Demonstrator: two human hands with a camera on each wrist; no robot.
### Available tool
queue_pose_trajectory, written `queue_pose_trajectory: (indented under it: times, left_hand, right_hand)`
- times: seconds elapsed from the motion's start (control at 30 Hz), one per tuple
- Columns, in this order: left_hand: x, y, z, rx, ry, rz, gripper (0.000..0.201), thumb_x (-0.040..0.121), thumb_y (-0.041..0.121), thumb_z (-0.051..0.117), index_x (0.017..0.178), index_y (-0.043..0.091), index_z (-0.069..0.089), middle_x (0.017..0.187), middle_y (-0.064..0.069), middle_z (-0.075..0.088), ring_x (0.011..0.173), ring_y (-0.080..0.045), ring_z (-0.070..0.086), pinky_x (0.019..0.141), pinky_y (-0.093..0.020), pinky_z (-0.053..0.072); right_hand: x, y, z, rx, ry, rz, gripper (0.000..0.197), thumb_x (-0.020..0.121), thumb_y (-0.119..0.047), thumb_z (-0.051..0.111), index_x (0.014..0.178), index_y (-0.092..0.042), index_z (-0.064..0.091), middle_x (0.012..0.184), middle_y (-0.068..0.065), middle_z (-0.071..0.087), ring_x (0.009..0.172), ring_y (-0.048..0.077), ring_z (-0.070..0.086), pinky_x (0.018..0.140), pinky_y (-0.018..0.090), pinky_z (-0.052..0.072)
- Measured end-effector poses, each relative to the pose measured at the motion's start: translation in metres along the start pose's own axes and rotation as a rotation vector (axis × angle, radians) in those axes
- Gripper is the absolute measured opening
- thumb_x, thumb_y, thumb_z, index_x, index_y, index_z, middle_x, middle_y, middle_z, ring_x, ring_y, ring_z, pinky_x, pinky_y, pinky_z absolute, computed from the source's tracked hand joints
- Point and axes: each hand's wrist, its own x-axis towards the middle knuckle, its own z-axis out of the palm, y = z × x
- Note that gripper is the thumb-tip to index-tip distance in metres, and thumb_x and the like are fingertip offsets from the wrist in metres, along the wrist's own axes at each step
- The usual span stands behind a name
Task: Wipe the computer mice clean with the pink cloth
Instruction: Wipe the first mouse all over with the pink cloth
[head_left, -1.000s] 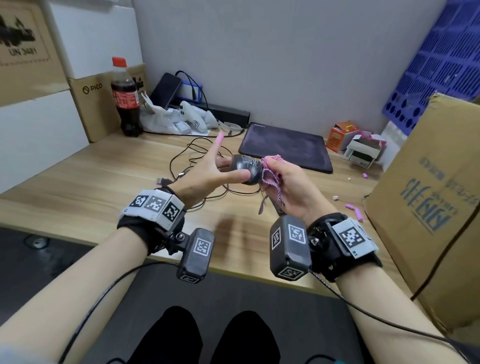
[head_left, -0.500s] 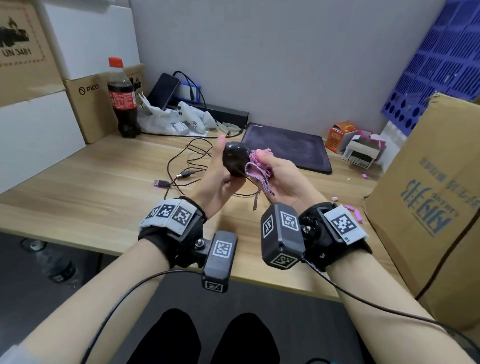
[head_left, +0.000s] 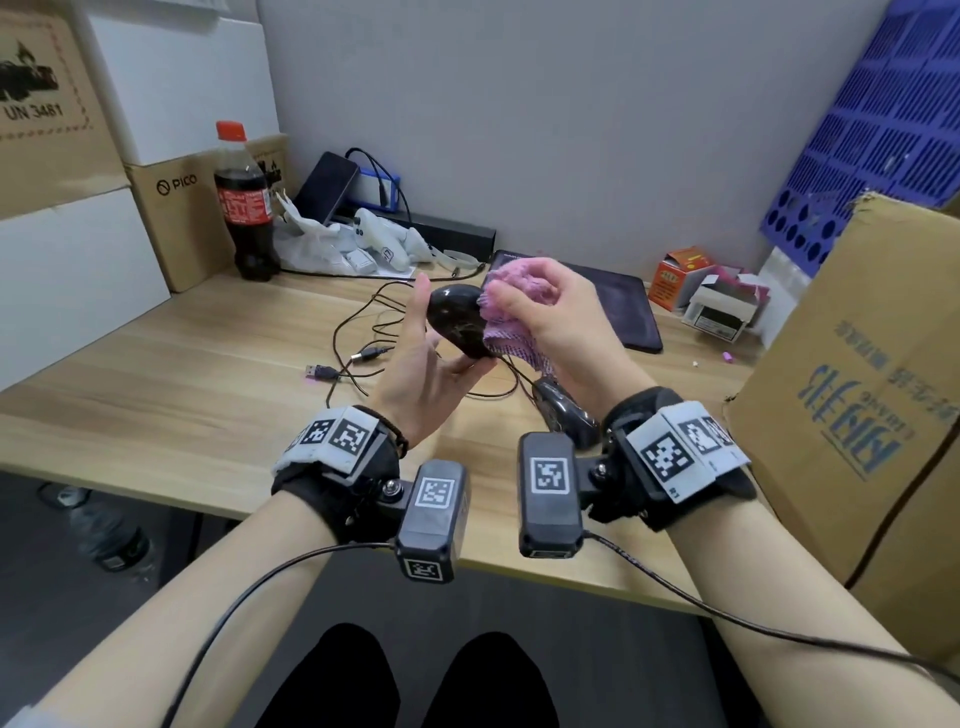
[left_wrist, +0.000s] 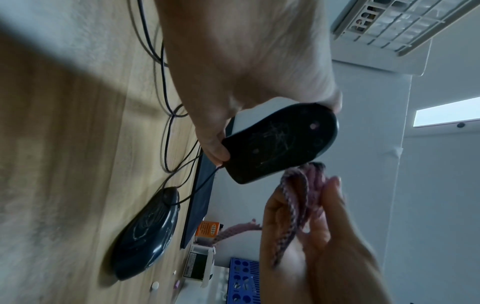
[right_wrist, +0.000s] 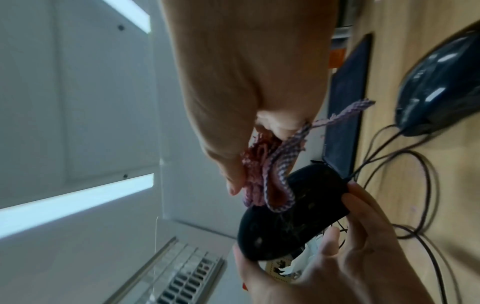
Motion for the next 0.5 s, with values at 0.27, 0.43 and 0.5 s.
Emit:
queue_pose_trajectory:
  times: [0.27,0.43,0.5]
  left_hand:
    - [-0.004,0.009,-0.003,-0.006,0.017,0.01,0.075,0.087,0.07,0.046,0.124,0.008,0.064,0.116,-0.013,0.07,0.114,-0.029,0.063,0.105,-0.039,0.047]
    - [-0.004,0.007,-0.004,-0.025,0.024,0.003,0.072,0.087,0.068,0.049,0.121,0.007,0.065,0.113,-0.013,0.07,0.109,-0.027,0.064,0.104,-0.041,0.048]
    - [-0.004,0.005,-0.003,-0.034,0.034,0.012,0.066,0.088,0.066,0.05,0.114,0.007,0.067,0.107,-0.013,0.072,0.108,-0.029,0.065,0.105,-0.042,0.047]
  right_hand:
    - [0.003,0.009,0.007,-0.154,-0.005,-0.026,0.014,0.082,-0.012,0.074,0.096,-0.012,0.074,0.09,0.011,0.075,0.087,0.02,0.073,0.083,0.042,0.06]
    - [-0.001,0.018,0.002,-0.172,-0.002,0.01,0.015,0.084,-0.013,0.072,0.099,-0.01,0.074,0.09,0.01,0.075,0.086,0.02,0.073,0.083,0.042,0.059]
    - [-0.003,0.015,0.0,-0.144,-0.008,0.012,0.015,0.087,-0.012,0.07,0.1,-0.008,0.073,0.091,0.011,0.075,0.084,0.02,0.073,0.081,0.037,0.06]
